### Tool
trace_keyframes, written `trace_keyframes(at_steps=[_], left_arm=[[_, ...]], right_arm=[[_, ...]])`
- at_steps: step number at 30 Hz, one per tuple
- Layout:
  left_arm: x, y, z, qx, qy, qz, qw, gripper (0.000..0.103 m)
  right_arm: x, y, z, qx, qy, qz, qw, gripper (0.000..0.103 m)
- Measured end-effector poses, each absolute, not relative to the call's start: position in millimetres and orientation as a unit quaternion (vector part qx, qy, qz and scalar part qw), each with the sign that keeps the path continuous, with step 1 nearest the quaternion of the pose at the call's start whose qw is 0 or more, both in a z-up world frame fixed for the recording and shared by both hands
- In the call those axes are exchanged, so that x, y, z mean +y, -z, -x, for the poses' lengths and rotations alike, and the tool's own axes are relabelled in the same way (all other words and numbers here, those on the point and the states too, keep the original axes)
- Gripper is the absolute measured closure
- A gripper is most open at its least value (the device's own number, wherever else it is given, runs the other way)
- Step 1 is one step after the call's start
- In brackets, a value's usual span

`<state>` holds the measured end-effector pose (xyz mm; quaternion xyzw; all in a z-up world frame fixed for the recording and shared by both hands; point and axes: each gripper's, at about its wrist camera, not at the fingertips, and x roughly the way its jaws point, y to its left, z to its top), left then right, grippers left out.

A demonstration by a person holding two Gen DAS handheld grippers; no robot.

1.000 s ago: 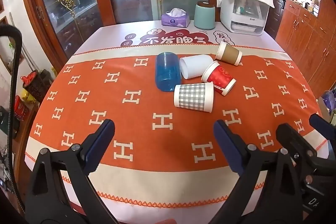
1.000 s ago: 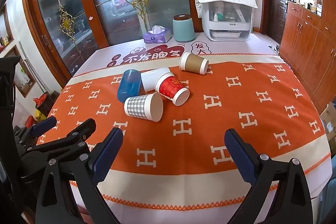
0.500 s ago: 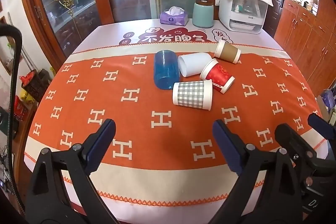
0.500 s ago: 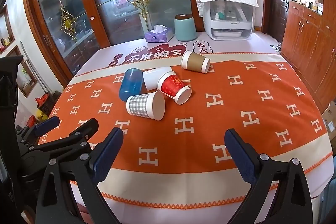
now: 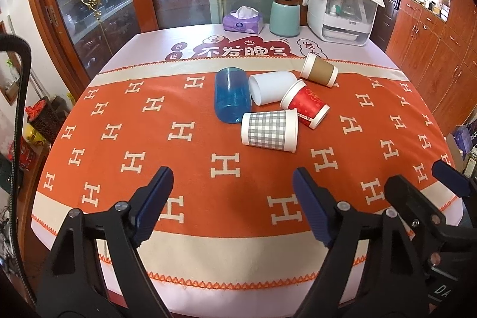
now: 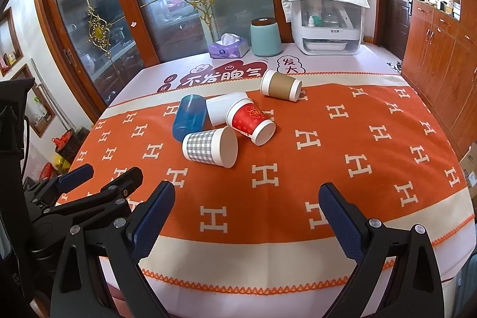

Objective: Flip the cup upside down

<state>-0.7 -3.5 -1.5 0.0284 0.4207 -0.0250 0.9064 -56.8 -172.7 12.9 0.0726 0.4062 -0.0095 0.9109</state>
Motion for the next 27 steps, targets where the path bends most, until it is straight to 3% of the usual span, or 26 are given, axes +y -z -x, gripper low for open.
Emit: trace_keyframes(at_steps=[27], left_arm=[[-0.1, 6.6, 1.1, 0.427, 0.025, -0.03, 0.904, 0.022]], right_arm=[[-166.2, -8.7, 56.9, 0.411, 0.007, -0.075, 0.909, 0.005]])
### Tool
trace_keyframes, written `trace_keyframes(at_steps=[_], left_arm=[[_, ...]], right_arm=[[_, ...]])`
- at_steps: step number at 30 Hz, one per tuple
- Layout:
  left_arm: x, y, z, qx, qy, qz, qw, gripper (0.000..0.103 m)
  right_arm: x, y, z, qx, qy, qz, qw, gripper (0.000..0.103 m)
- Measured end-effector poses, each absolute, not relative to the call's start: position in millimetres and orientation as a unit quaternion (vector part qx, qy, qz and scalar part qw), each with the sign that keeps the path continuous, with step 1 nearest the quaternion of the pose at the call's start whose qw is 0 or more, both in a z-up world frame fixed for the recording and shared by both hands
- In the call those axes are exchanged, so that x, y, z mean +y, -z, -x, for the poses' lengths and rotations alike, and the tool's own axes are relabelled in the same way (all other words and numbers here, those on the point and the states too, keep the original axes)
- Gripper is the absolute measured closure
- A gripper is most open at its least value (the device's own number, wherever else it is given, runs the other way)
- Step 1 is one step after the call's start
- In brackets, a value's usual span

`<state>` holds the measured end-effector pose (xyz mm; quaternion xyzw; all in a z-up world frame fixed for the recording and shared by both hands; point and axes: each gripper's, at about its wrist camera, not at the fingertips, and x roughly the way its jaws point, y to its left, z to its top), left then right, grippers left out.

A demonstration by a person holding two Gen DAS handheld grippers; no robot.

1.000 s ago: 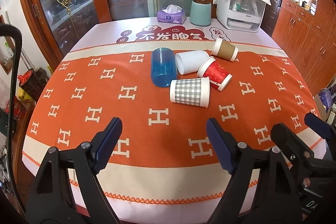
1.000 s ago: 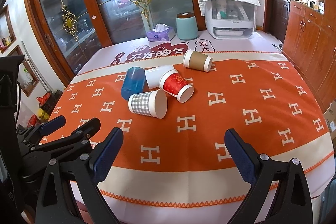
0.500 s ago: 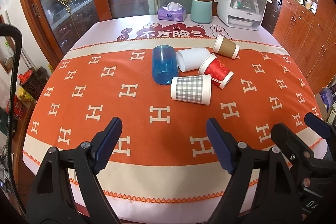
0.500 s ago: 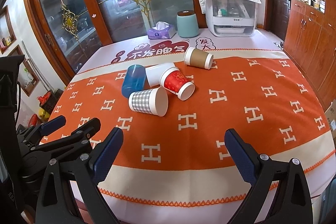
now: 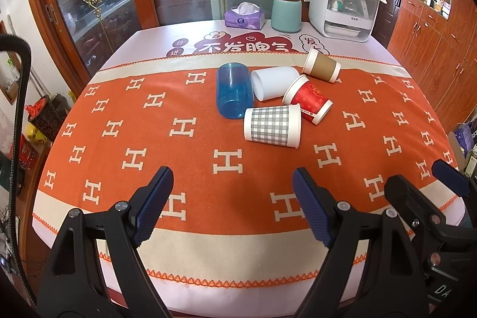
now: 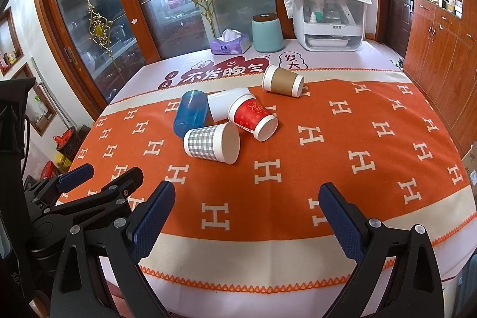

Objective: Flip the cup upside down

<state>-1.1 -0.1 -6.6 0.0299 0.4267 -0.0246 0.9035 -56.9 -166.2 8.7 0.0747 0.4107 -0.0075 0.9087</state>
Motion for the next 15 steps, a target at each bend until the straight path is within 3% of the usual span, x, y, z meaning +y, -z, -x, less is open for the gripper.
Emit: trace_keyframes(at_steps=[15], left_arm=[[-0.2, 5.0, 1.5, 0.422, 0.022, -0.03, 0.906, 0.022]], right_arm=[[-163.7, -7.2, 54.8, 0.408, 0.005, -0.071, 0.91, 0.005]])
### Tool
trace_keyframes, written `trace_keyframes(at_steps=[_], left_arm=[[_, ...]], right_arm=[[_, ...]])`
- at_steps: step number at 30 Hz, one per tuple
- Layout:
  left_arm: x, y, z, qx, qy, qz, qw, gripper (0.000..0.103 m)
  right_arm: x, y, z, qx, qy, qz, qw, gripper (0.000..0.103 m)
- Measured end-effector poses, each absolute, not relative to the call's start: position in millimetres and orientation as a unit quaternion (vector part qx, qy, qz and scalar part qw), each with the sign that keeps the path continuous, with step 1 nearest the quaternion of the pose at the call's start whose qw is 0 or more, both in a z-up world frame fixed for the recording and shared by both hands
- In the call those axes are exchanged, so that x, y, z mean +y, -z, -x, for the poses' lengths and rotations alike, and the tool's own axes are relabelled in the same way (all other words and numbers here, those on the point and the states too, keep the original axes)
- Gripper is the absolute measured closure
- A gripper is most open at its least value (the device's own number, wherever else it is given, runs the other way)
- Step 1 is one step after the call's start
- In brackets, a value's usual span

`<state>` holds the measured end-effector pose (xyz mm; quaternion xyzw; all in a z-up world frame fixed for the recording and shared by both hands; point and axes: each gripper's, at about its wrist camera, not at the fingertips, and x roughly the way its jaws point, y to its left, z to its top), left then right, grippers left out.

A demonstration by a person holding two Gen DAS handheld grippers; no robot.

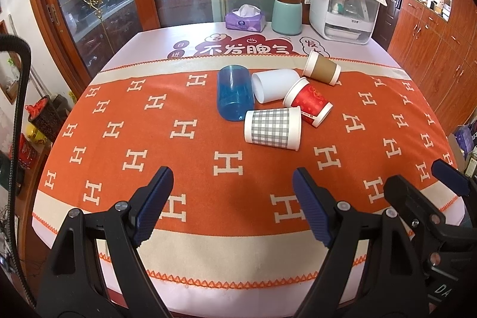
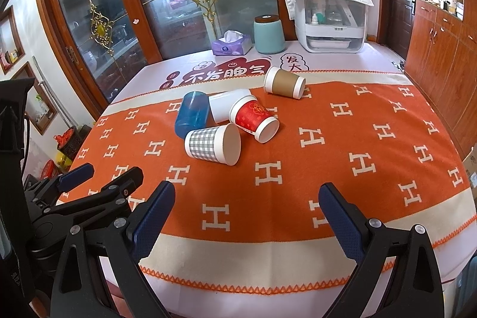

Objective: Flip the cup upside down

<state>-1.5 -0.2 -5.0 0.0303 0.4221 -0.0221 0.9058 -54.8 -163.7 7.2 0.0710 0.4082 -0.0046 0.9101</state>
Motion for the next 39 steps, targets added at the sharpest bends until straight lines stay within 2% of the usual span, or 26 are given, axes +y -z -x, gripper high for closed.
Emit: trace_keyframes(at_steps=[24, 33, 39], left_arm=[[7.7, -1.3, -14.9, 0.411, 0.024, -0.029, 0.911, 0.022], [30.9, 1.0, -41.0, 0.407, -0.008, -0.026, 0.913, 0.022], [62.3, 23.3, -73.1, 0.431, -0.045, -0.017, 0.901, 0.022]], right_arm=[[-159.9, -11.3, 33.1, 0.405, -0.015, -0.031, 0.914, 0.005], [-147.9, -26.5, -16.0, 0.396, -0.071, 0.044, 0.915, 0.005], [-116.3, -16.6, -80.5, 0.427, -0.149, 0.135, 0.881, 0.005]])
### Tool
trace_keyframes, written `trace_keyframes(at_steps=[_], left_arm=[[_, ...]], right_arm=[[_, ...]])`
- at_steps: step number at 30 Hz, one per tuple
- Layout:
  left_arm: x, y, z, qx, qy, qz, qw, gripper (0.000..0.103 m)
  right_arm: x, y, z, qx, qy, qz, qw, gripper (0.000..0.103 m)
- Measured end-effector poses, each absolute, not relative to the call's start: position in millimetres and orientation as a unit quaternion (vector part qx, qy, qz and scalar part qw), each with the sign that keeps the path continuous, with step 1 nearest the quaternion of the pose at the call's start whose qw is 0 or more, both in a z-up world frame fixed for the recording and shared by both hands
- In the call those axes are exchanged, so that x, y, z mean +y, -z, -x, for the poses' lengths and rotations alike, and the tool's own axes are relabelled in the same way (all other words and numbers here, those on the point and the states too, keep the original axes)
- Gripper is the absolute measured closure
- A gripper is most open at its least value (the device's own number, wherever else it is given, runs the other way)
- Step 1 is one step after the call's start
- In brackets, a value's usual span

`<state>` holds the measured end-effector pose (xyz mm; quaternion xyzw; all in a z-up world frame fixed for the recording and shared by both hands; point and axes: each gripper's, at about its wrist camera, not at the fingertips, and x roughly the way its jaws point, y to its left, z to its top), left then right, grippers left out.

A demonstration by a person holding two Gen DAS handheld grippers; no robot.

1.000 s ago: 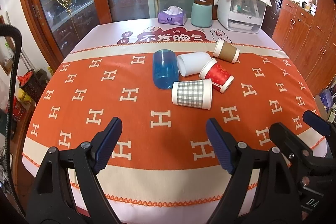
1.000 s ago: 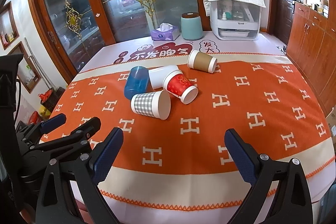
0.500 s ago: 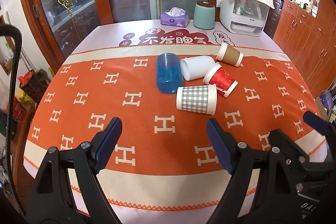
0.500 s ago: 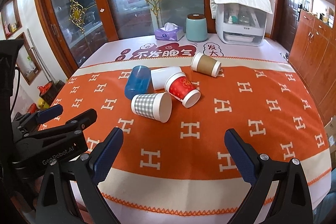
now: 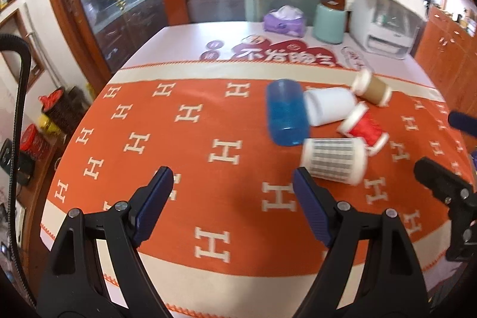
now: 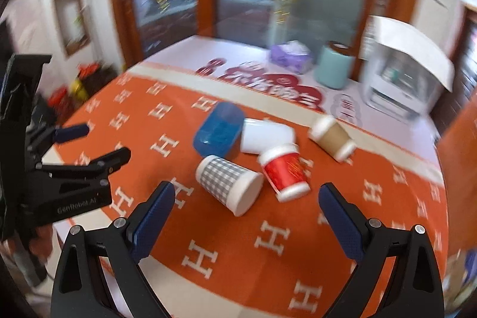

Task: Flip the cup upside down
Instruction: 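Move the right gripper to the grey checked cup lying on its side, then close the right gripper on the checked cup and lift it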

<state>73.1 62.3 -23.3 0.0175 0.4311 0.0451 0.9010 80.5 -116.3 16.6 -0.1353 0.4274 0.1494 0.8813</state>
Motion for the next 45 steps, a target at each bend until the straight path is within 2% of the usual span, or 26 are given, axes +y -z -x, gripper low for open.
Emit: trace_keyframes(at_steps=[12, 24, 26, 27, 28, 30, 33, 37, 45], left_arm=[[94.0, 81.5, -108.9, 0.485, -0.057, 0.005, 0.873, 0.022], [102.3, 111.3, -119.7, 0.51, -0.057, 0.013, 0.858, 0.022], [104.2, 114.0, -119.7, 0.514, -0.057, 0.017, 0.856, 0.022], [105.1, 115.5, -119.9, 0.515, -0.058, 0.019, 0.855, 0.022], [105.1, 116.0, -119.8, 0.516, -0.058, 0.019, 0.855, 0.022], [105.5, 117.3, -119.2, 0.517, -0.057, 0.022, 0.854, 0.022], [105.0, 117.0, -116.9, 0.518, -0.052, 0.023, 0.853, 0.022], [101.8, 112.0, -112.2, 0.516, -0.044, 0.024, 0.855, 0.023], [92.0, 91.7, -98.1, 0.506, -0.016, 0.039, 0.861, 0.023]], right_arm=[[-54.6, 77.2, -170.3, 0.524, -0.219, 0.266, 0.779, 0.005], [-28.3, 136.9, -204.4, 0.574, -0.221, 0.362, 0.7, 0.005], [-25.8, 144.8, -205.1, 0.581, -0.219, 0.374, 0.689, 0.007], [-24.6, 149.8, -205.7, 0.59, -0.218, 0.376, 0.68, 0.015], [-24.4, 154.2, -206.3, 0.602, -0.219, 0.373, 0.671, 0.032], [-25.6, 157.7, -207.1, 0.608, -0.21, 0.368, 0.672, 0.032], [-31.0, 156.2, -209.3, 0.624, -0.201, 0.335, 0.677, 0.033], [-51.5, 141.7, -211.7, 0.653, -0.185, 0.235, 0.695, 0.033], [-124.2, 120.9, -176.2, 0.704, -0.128, -0.091, 0.692, 0.032]])
